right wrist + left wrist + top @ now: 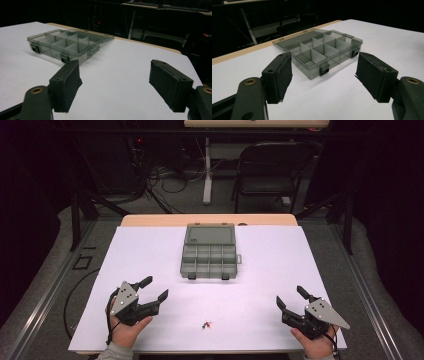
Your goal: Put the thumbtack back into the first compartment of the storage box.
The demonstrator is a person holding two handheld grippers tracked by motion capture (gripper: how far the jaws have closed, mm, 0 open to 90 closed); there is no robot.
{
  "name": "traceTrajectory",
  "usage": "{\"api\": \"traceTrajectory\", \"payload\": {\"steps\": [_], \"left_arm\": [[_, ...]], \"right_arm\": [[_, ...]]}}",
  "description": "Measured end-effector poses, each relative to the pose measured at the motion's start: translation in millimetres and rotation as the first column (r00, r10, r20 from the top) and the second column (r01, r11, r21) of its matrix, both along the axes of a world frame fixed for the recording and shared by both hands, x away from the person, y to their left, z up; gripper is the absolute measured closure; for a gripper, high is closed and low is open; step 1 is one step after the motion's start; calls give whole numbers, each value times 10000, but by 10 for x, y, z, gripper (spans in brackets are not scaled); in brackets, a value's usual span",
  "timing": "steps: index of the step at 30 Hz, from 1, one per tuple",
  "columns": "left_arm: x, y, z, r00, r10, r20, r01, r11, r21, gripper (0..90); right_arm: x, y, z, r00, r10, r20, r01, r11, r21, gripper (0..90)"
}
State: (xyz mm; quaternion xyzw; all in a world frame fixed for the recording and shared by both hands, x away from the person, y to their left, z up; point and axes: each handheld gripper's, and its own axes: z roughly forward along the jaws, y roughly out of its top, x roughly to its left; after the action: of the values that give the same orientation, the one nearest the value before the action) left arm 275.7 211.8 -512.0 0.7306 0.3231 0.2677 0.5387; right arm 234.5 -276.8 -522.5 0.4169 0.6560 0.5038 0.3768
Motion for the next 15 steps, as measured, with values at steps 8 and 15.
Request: {"api": "traceTrajectory", "payload": {"steps": [8, 15], "left_arm": [[-27, -63, -8, 9977, -605, -298, 610, 9980, 150, 294], [-28, -182, -70, 9858, -1140, -1234, 1180, 9927, 255, 349]], "right_arm": [[-4, 42, -8, 9997, 249, 18, -249, 9995, -209, 236], [54, 69, -22, 9992, 388, -106, -390, 9989, -276, 236]]}}
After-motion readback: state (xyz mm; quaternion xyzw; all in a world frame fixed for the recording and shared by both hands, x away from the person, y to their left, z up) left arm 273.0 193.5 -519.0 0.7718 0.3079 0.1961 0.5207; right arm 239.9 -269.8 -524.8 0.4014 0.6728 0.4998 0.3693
